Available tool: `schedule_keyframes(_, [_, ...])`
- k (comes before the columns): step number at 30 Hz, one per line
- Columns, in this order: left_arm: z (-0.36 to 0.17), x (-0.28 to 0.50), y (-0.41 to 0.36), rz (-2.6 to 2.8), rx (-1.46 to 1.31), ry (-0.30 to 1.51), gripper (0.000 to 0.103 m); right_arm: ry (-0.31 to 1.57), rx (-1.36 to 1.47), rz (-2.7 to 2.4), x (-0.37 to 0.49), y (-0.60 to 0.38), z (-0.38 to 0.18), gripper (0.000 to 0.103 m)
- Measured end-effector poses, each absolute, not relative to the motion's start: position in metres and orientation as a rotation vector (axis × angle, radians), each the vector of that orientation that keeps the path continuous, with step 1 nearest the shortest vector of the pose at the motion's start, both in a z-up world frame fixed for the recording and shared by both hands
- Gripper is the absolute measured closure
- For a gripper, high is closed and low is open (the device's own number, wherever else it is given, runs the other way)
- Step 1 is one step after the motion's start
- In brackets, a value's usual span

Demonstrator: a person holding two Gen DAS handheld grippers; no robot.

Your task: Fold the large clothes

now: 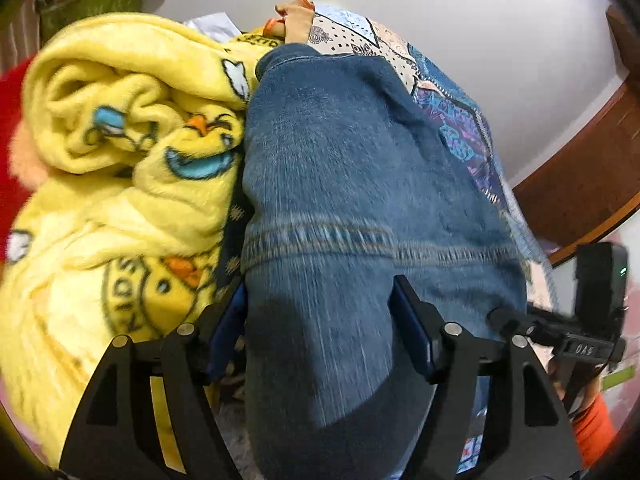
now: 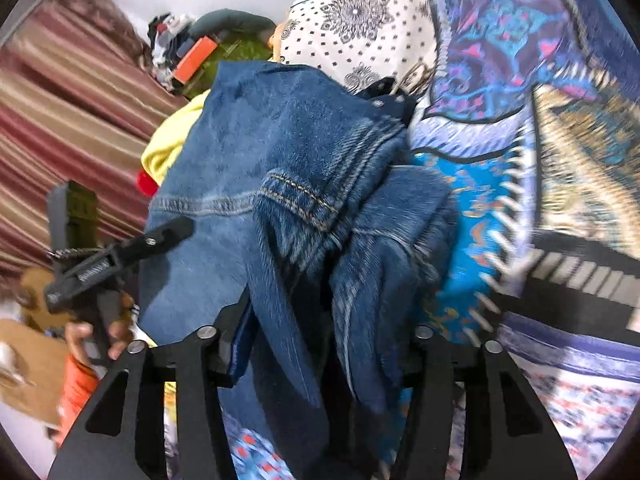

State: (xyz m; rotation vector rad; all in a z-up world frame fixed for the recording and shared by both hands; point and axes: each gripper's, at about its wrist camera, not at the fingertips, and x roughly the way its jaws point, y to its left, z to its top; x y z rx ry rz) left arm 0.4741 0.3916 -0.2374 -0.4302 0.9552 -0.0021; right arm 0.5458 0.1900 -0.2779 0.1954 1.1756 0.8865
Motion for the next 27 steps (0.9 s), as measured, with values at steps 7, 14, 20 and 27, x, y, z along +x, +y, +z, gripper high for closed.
schedule_keyframes(7, [-0.219,0.435,0.361,0.052,-0.244,1.014,0.029,1.147,0.033,0.751,0.519,0.16,-0.263,0.039])
schedule_keyframes(14, [-0.173,0.39,0.337,0.096,-0.209,0.955,0.029,1.097,0.079,0.76,0.494,0.142,-0.219,0.039])
schedule_keyframes(20, [-0.083,0.338,0.309,0.08,-0.197,0.73,0.029,0.851,0.063,0.819,0.443,0.127,-0.131,0.039])
schedule_keyframes(27, [0.002,0.245,0.253,0.052,-0.126,0.443,0.029,0.522,0.063,0.873,0.358,0.1,-0.045,0.039])
